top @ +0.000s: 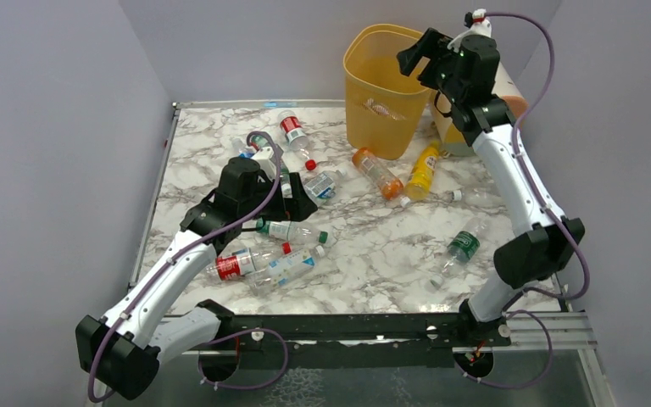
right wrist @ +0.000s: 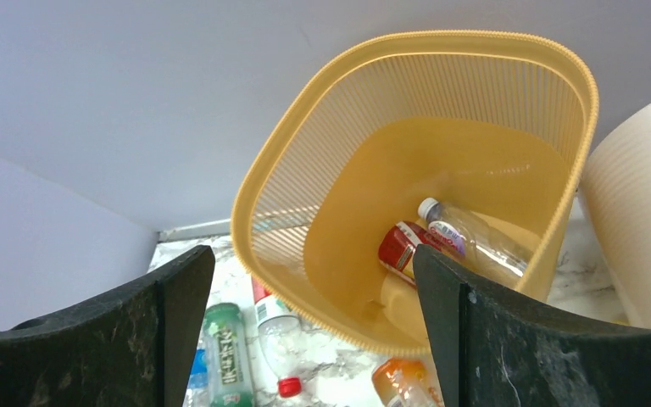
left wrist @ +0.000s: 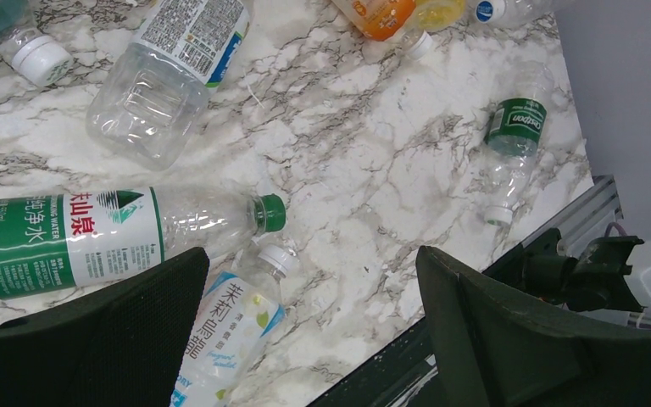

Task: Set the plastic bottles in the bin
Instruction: Place the plastic bottle in the trash bin, then pick up the plastic bottle at the center of the board.

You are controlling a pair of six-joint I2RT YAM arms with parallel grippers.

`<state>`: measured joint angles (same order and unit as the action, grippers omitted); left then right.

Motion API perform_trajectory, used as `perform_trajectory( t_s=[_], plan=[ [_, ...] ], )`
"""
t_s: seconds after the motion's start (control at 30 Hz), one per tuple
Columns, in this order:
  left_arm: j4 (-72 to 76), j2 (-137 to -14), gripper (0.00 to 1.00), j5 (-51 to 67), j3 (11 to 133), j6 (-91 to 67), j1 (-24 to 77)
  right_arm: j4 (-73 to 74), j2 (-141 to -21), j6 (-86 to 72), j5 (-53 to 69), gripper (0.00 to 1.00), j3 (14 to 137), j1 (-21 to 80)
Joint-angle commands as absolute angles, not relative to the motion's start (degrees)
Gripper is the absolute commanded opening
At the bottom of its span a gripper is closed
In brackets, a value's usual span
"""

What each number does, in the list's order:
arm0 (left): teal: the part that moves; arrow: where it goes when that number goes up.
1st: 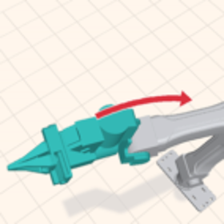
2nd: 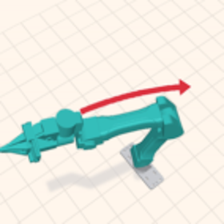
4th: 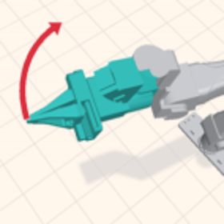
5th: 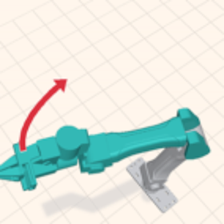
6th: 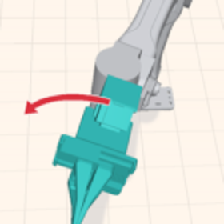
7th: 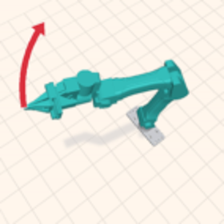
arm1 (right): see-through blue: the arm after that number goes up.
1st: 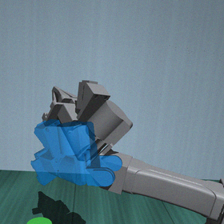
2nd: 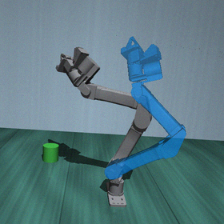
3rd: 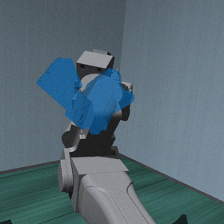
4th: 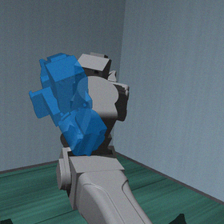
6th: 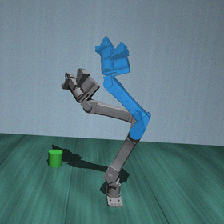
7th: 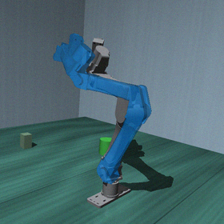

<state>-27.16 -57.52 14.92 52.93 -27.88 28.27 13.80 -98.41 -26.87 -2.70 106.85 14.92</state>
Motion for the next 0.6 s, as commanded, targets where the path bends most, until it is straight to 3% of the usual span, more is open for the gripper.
perform_trajectory(
  t_s=[0.0, 0.57],
  plan=[
    [-26.8, -58.5, 0.99, 13.8, 53.7, -27.8, 28.6, 15.2, -90.6, -25.6, 0.6, 0.90, 99.8, 14.9],
    [-23.4, -62.2, 0.99, 14.9, 53.5, -28.0, 28.6, 14.0, -76.0, -22.1, 7.4, 0.90, 69.5, 15.0]
  ],
)
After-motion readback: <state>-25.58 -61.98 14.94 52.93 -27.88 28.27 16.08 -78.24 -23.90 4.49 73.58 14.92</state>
